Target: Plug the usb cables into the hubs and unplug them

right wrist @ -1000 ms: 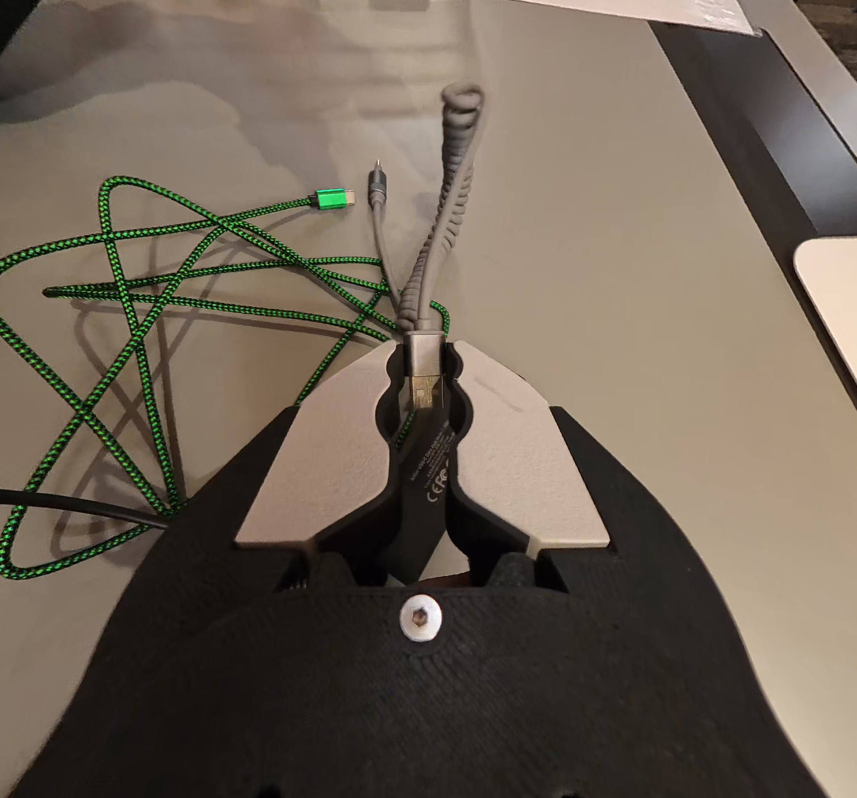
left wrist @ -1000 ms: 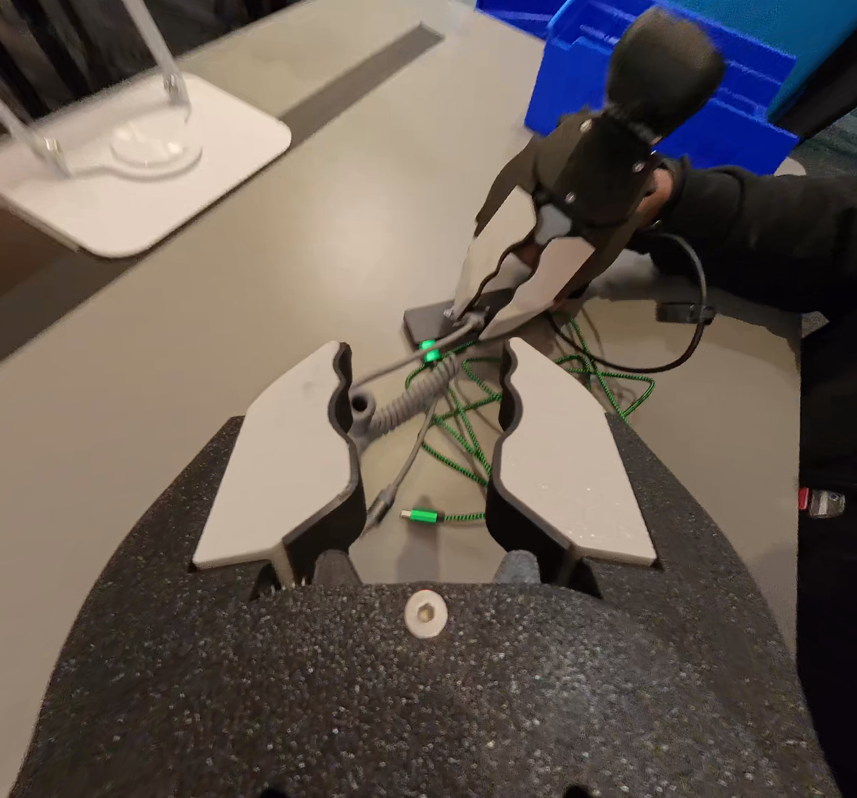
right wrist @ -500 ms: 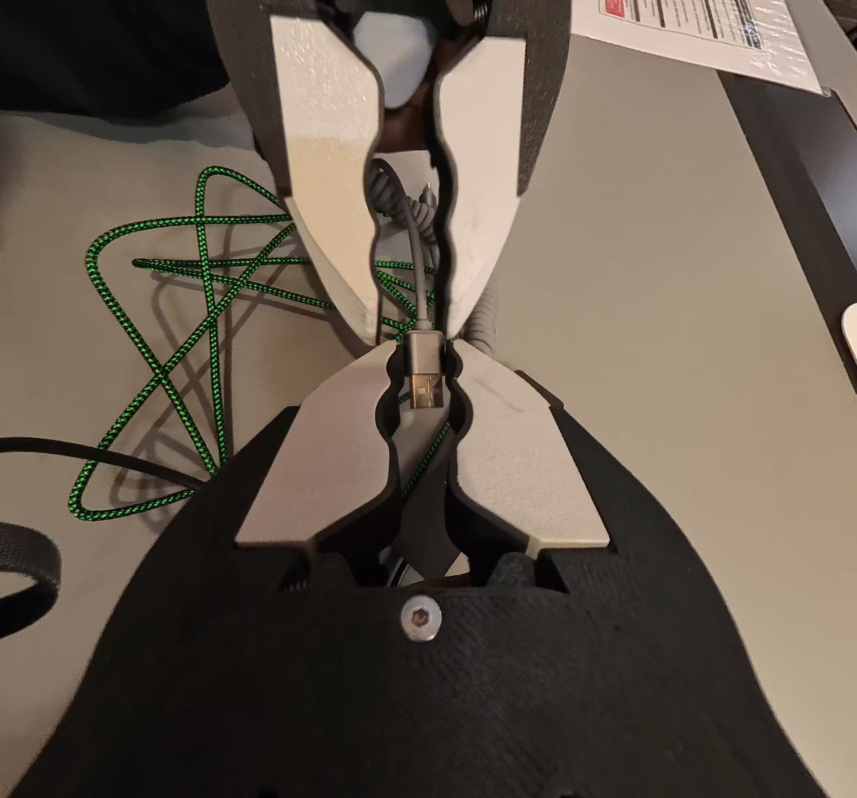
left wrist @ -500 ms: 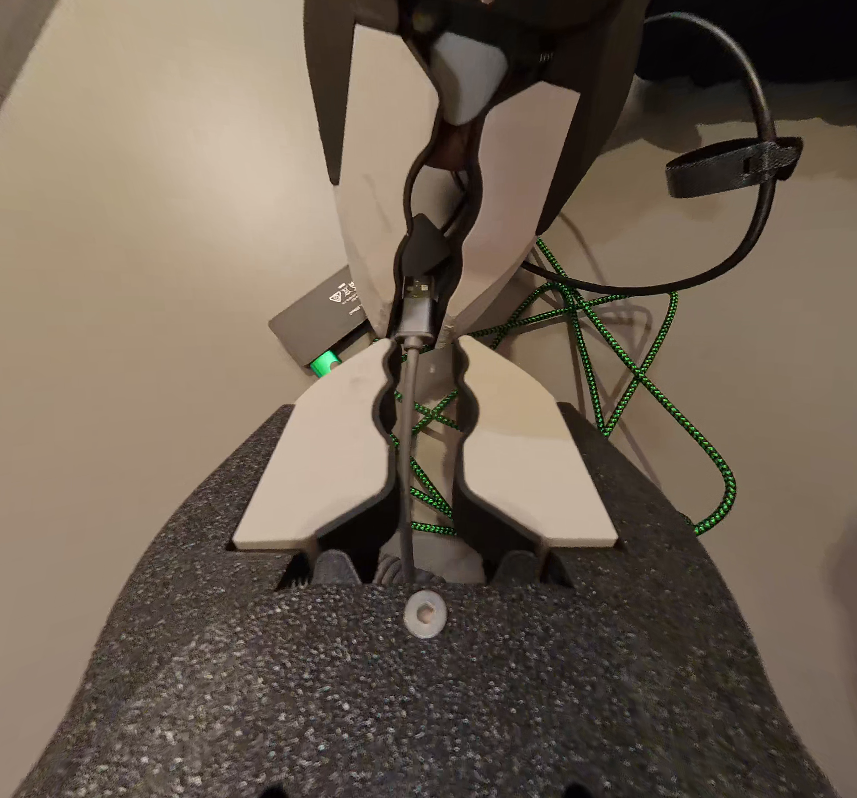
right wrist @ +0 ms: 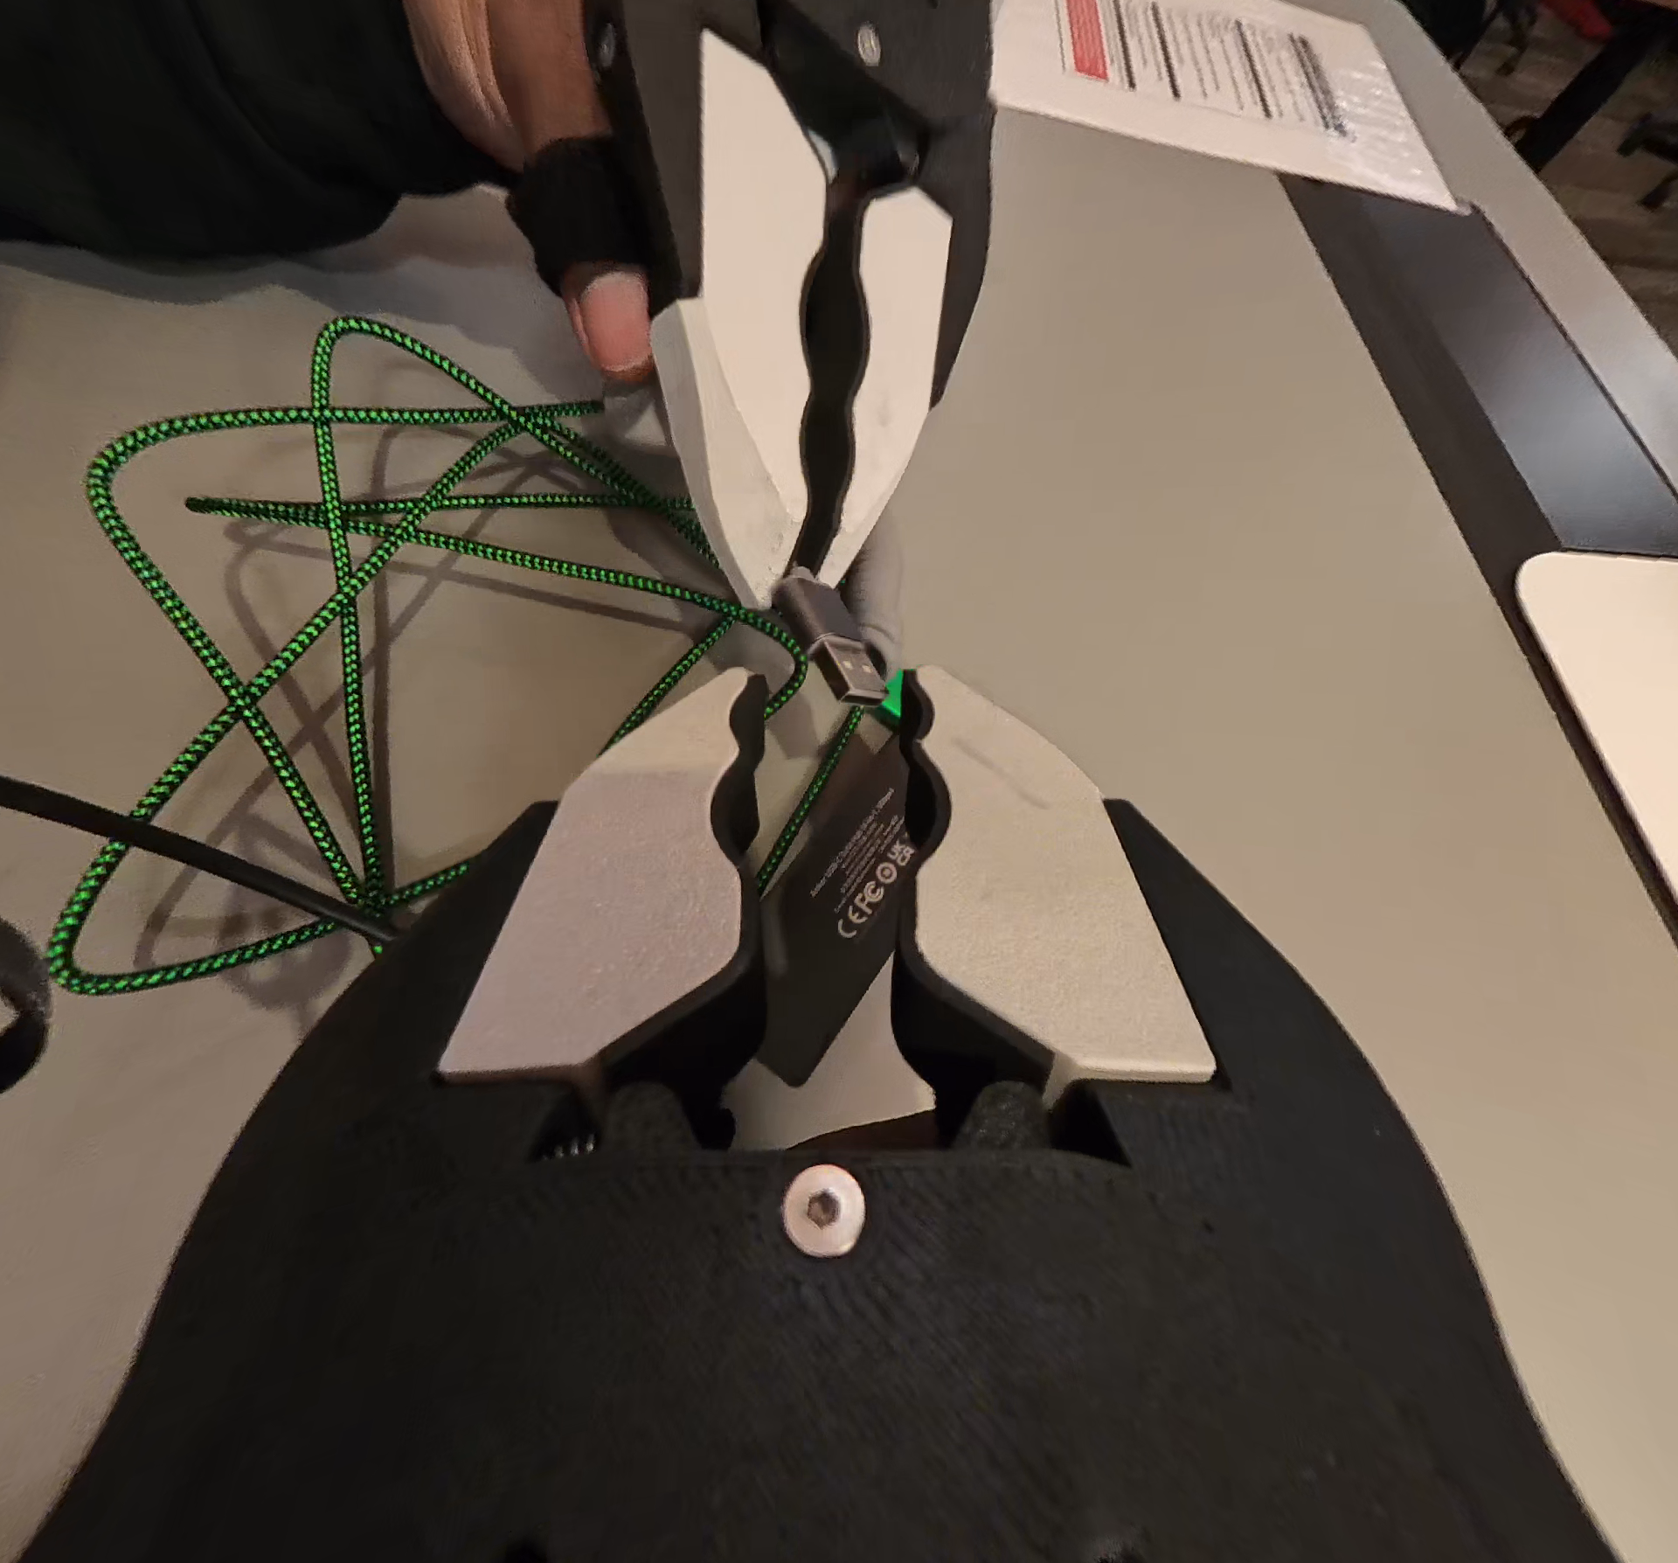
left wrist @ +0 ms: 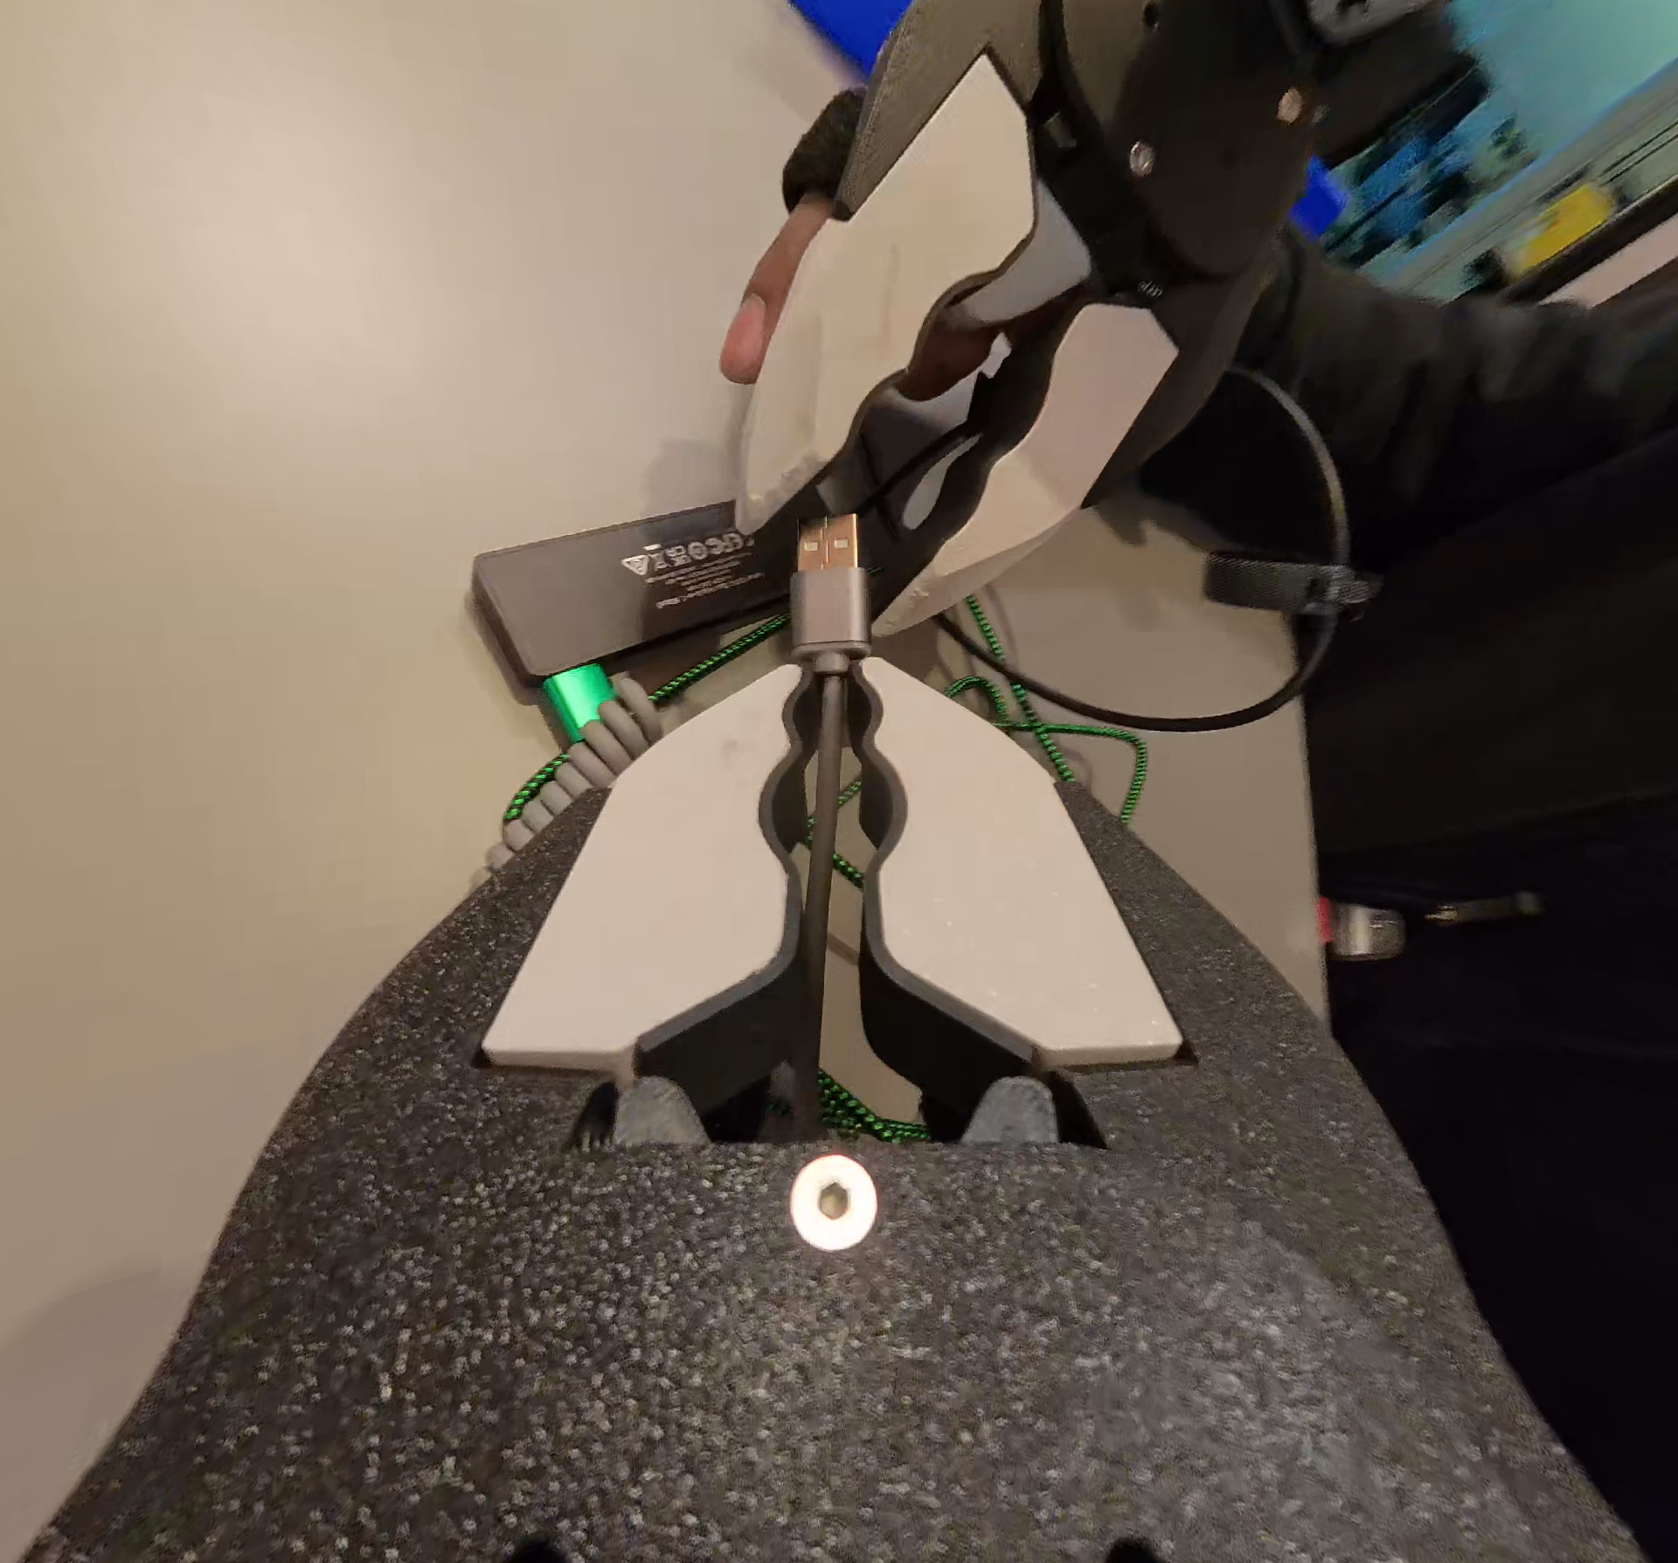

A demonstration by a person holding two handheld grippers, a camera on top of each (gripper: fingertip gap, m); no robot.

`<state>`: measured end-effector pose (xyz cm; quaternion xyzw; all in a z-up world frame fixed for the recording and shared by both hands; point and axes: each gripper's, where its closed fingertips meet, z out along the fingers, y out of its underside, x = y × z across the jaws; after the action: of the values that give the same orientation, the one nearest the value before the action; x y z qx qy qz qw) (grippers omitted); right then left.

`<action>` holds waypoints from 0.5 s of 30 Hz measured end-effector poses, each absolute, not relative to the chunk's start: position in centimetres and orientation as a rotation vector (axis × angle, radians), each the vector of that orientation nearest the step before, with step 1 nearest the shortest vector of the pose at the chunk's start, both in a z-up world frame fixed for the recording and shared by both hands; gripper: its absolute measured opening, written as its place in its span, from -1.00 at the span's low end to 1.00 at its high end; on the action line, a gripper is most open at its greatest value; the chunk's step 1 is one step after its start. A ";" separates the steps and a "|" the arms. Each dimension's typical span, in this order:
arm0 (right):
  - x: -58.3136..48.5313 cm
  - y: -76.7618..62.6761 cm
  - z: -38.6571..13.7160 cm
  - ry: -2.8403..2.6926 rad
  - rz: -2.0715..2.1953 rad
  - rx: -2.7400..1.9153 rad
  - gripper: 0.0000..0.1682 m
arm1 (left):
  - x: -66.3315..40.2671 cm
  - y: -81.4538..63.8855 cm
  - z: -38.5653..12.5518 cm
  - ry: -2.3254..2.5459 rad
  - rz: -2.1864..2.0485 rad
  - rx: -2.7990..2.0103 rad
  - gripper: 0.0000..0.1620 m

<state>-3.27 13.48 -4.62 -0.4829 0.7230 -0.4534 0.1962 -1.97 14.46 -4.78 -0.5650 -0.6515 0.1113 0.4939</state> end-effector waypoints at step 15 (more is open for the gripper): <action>-7.2 11.9 -8.1 2.383 -0.969 -1.037 -0.58 | 0.1 13.8 0.4 -1.198 0.212 -1.098 -0.93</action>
<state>-7.18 11.86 -8.10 -0.3675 0.8447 -0.3436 0.1829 0.07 13.77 0.39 -0.4894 -0.5342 0.0943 0.6828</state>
